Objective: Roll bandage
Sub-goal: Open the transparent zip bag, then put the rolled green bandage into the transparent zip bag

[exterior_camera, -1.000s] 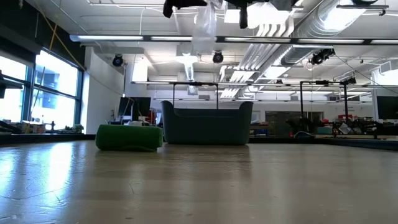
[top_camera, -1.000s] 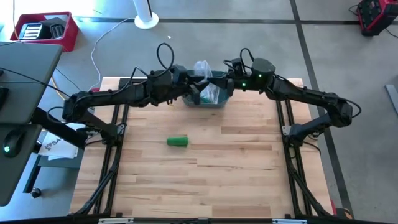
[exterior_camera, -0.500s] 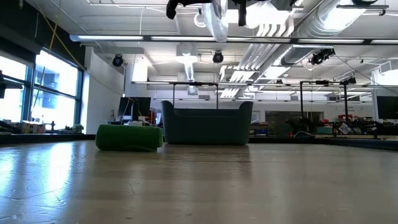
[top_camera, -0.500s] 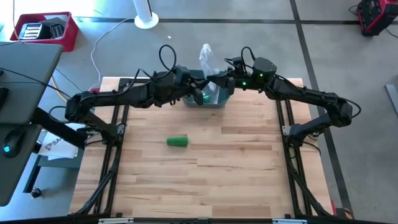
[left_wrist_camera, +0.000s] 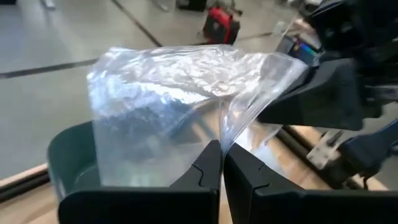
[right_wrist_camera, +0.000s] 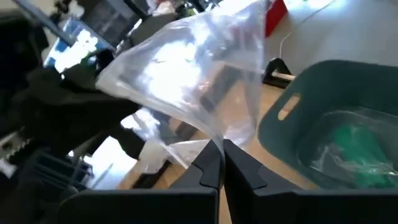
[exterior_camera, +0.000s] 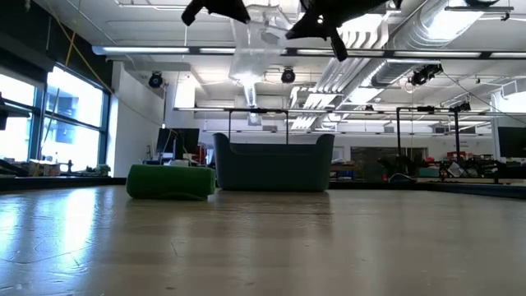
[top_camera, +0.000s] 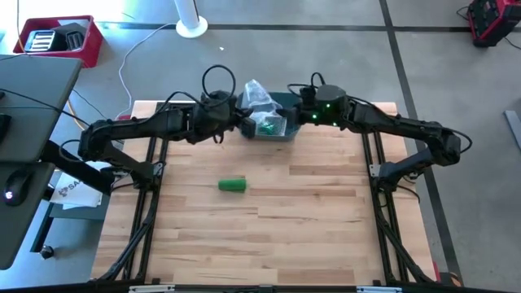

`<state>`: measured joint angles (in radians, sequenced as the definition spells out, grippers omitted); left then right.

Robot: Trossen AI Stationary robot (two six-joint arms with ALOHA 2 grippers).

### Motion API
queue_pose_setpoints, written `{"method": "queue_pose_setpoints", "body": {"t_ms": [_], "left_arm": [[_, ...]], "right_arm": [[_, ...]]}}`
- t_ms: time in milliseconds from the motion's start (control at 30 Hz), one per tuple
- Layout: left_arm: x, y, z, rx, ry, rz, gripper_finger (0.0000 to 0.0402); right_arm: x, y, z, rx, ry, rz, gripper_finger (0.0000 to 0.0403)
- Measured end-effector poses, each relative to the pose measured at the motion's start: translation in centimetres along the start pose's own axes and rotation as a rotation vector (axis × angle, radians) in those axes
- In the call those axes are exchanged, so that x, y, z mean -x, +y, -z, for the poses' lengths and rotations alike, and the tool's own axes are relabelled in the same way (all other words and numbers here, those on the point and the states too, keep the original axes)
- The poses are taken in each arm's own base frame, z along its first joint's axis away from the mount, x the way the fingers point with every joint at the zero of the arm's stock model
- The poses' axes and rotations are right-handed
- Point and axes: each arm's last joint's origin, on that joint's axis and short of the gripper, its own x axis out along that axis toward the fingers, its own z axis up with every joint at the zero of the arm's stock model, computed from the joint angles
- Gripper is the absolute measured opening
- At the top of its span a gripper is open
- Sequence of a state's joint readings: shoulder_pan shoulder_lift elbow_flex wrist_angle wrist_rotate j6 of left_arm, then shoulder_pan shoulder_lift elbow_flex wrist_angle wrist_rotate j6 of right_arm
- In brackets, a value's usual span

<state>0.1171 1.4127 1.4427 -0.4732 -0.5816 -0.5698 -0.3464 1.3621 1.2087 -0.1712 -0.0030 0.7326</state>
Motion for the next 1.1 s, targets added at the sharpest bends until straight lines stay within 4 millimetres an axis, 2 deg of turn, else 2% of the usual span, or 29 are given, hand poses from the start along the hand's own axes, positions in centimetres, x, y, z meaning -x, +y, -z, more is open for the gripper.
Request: {"method": "queue_pose_setpoints", "body": {"t_ms": [233, 333, 433, 667, 767, 867, 1100], "left_arm": [[0.3, 0.5, 0.7, -0.014, 0.095, -0.011, 0.0001], [0.7, 1.0, 1.3, -0.005, 0.181, -0.023, 0.0001], [1.7, 1.9, 1.5, -0.002, 0.257, -0.044, 0.0001], [4.8, 4.4, 2.1, 0.031, 0.455, -0.13, 0.0001], [6.0, 5.3, 2.6, 0.057, 0.581, -0.141, 0.0], [7.0, 5.9, 3.0, 0.076, 0.706, -0.142, 0.0], [8.3, 6.6, 4.0, 0.008, 0.921, -0.152, 0.0]], "right_arm": [[-0.2, 1.5, 0.4, 0.22, -0.025, -0.107, 0.0], [-0.2, 1.9, 0.8, 0.298, 0.012, -0.164, 0.0014], [-0.1, 2.0, 0.9, 0.342, 0.042, -0.215, 0.006], [-0.6, 2.0, 1.5, 0.455, 0.12, -0.312, 0.0204], [-2.3, 2.0, 3.2, 0.51, 0.228, -0.406, 0.0249], [-4.9, 1.5, 5.7, 0.539, 0.34, -0.446, 0.0278], [-11.3, 0.4, 13.6, 0.765, 0.488, -0.546, 0.0296]]}}
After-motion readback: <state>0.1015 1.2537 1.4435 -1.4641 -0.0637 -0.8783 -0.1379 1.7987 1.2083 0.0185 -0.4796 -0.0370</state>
